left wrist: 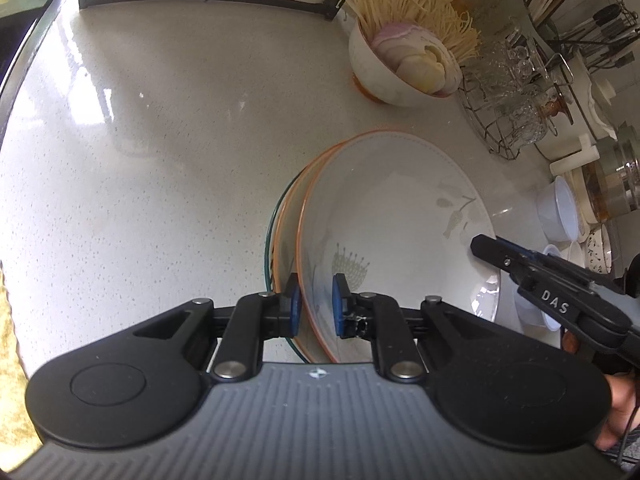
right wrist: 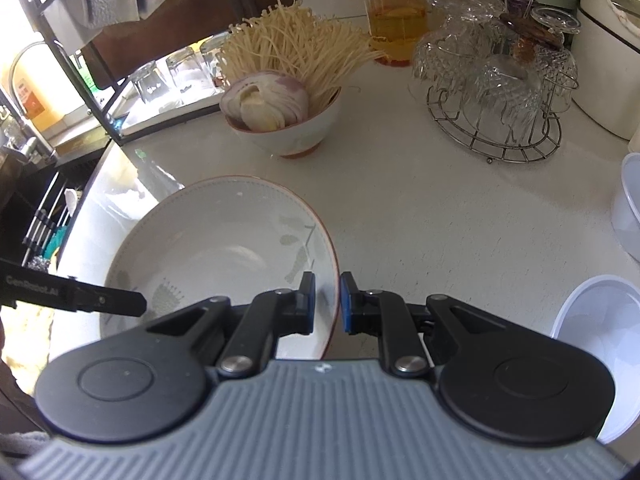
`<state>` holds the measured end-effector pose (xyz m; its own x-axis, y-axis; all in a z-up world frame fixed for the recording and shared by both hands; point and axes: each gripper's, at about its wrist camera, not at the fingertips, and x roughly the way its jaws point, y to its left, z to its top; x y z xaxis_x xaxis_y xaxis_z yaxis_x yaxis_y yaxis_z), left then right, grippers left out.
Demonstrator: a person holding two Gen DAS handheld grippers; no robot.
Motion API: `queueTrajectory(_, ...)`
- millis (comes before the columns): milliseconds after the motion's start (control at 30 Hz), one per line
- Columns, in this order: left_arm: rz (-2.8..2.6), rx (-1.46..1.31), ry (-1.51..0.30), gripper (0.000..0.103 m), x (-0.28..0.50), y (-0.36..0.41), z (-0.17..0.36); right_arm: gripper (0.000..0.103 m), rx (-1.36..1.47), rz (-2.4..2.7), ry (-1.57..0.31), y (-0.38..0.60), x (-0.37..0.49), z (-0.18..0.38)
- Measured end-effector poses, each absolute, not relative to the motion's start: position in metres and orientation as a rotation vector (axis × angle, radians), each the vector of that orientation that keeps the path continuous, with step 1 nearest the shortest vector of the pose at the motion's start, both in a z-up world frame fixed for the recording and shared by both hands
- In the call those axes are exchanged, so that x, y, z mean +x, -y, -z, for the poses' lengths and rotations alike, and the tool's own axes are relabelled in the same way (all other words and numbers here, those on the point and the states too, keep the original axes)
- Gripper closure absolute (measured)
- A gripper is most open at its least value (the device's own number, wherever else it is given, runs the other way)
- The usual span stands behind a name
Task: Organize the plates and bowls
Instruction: 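Lower the held bowl onto the stacked orange-rimmed bowl with both grippers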
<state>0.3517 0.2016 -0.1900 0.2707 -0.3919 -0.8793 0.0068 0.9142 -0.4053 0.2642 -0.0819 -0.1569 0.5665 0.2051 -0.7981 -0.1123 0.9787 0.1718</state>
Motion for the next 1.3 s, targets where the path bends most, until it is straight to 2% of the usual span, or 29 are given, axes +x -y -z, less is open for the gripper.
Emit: queueTrajectory(1300,0.272,-0.467,-1.250,0.086,0.307,-0.233,0.177,0.087,0.059,-0.175,-0.923,0.067,0.258,0.166)
